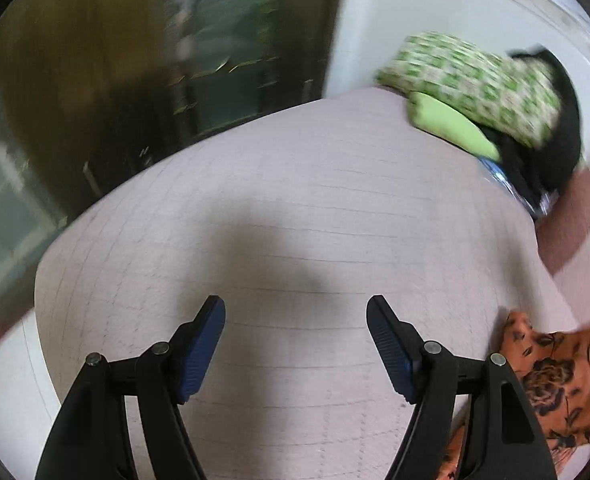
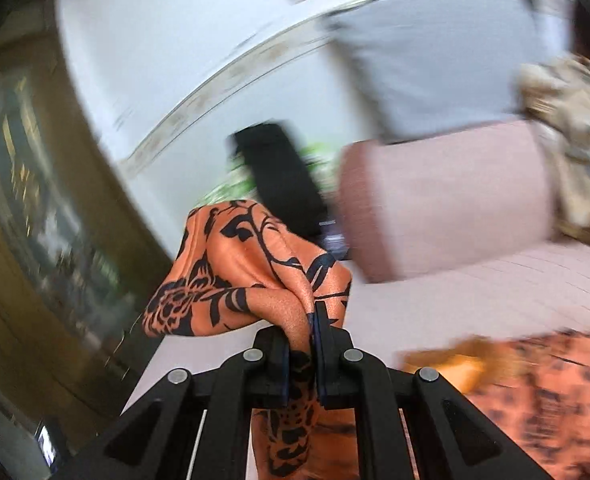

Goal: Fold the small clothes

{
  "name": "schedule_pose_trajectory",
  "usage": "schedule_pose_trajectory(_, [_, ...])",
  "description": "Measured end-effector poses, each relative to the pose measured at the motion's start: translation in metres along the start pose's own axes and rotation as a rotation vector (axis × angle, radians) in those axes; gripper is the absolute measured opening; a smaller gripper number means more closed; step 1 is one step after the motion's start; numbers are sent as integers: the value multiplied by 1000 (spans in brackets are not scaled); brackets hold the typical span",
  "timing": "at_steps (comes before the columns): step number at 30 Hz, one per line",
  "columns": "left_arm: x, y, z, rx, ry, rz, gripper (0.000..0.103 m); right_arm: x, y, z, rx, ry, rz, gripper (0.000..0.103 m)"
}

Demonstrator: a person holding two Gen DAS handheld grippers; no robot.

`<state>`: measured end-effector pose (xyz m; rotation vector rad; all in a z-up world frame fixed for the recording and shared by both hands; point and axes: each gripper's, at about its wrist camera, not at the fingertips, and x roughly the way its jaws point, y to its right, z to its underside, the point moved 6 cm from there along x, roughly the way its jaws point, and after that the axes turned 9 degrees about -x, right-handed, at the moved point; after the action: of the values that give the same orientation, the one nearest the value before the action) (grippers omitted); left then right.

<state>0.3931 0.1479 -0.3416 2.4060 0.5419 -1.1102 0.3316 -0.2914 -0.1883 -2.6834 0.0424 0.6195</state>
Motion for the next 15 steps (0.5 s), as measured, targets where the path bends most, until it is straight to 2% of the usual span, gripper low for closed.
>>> schedule_pose_trajectory(3, [-5,40,23,92,31,23,74,-14,88,38,141,-73,15,14])
schedule_pose_trajectory(5, [-4,70,48,161,39,49,74,-12,127,65,219,-146,10,18])
schedule_pose_trajectory(7, [-2,99,75,242,56,61,74,-6,167,104,339,-255,21,32])
schedule_pose_trajectory(8, [-2,110,88,280,66,68,74,-10,185,122,409,-271,14,42])
schedule_pose_trajectory(9, [-2,121,100,317,75,73,74,-16,195,131,444,-260,6,64])
schedule_pose_trajectory(10, [-2,135,113,369,91,77,74,-26,210,141,487,-229,9,72])
schedule_pose_trajectory(11, [-2,145,123,405,106,79,74,-37,223,147,509,-198,32,76])
schedule_pose_trajectory(13, [-4,161,137,455,130,91,74,-63,254,154,547,-132,84,76])
schedule_pose_trajectory(15, [-3,177,147,491,119,124,74,-80,265,153,588,-81,65,76])
